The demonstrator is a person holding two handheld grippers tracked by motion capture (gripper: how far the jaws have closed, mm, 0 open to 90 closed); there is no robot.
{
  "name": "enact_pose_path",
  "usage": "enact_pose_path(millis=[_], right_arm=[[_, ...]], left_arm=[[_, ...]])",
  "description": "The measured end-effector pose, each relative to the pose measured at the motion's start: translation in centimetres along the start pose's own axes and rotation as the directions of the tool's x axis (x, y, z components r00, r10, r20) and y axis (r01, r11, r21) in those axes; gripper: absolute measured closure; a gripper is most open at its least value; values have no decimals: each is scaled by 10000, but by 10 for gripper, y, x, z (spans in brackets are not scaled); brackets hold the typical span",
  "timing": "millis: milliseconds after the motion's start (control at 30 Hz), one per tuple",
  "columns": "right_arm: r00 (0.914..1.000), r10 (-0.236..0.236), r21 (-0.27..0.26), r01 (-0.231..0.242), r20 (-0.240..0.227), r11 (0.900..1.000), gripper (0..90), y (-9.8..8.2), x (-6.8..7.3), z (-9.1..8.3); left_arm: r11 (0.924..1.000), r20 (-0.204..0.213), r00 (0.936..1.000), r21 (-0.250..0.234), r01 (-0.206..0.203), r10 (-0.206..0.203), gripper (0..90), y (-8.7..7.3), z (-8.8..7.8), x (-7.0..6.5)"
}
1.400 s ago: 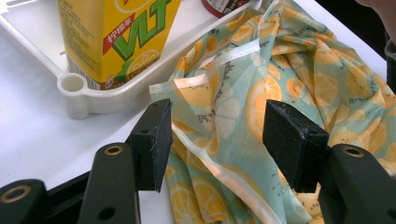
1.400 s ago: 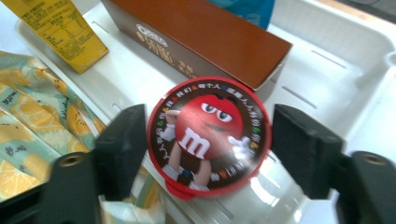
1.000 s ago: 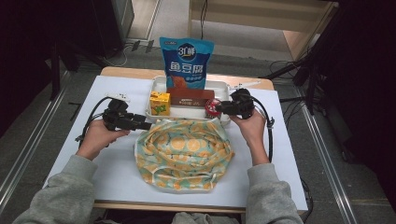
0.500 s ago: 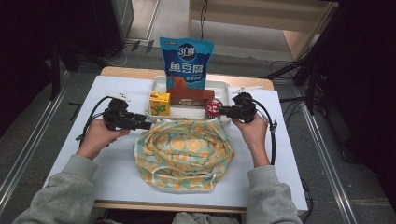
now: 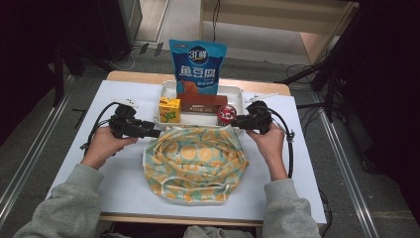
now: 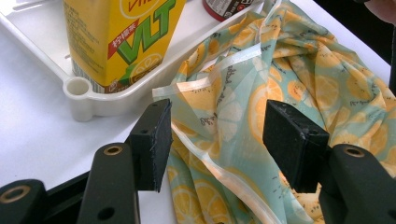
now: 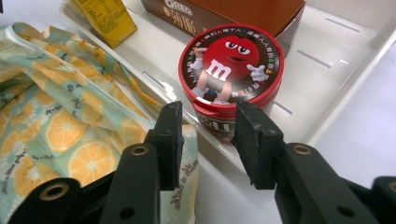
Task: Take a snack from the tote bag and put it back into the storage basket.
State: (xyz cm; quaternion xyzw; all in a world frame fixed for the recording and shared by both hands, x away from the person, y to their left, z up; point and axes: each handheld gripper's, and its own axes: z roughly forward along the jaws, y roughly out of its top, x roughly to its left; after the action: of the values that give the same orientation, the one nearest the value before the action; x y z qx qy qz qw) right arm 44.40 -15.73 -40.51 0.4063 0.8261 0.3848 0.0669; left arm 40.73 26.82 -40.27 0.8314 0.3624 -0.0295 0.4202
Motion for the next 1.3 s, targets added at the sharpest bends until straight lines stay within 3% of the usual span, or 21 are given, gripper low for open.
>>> enact_pose_path(millis=[200, 467, 700, 967, 1300], right_arm=[[9999, 11, -100, -12, -101, 9999, 527, -2, 3, -4], [9994, -24, -102, 20, -347, 9999, 470, -9, 8, -11], [9991, -158, -315, 145, -403, 9994, 450, -18, 13, -19], [9984, -181, -211, 170, -536, 9996, 425, -31, 21, -26], [9981, -255, -624, 220, -558, 9978, 416, -52, 26, -37]], left_arm=[[10000, 14, 10000, 10, 17, -17, 426, 0, -1, 0], [9999, -89, 10000, 110, -24, 25, 414, -1, -1, 1], [9998, -205, 9998, 191, -25, 29, 406, -2, -3, 0], [9998, -316, 9995, 183, 45, -40, 400, -5, -5, 0], [9999, -517, 9986, 107, 98, -92, 387, -13, -11, 0]])
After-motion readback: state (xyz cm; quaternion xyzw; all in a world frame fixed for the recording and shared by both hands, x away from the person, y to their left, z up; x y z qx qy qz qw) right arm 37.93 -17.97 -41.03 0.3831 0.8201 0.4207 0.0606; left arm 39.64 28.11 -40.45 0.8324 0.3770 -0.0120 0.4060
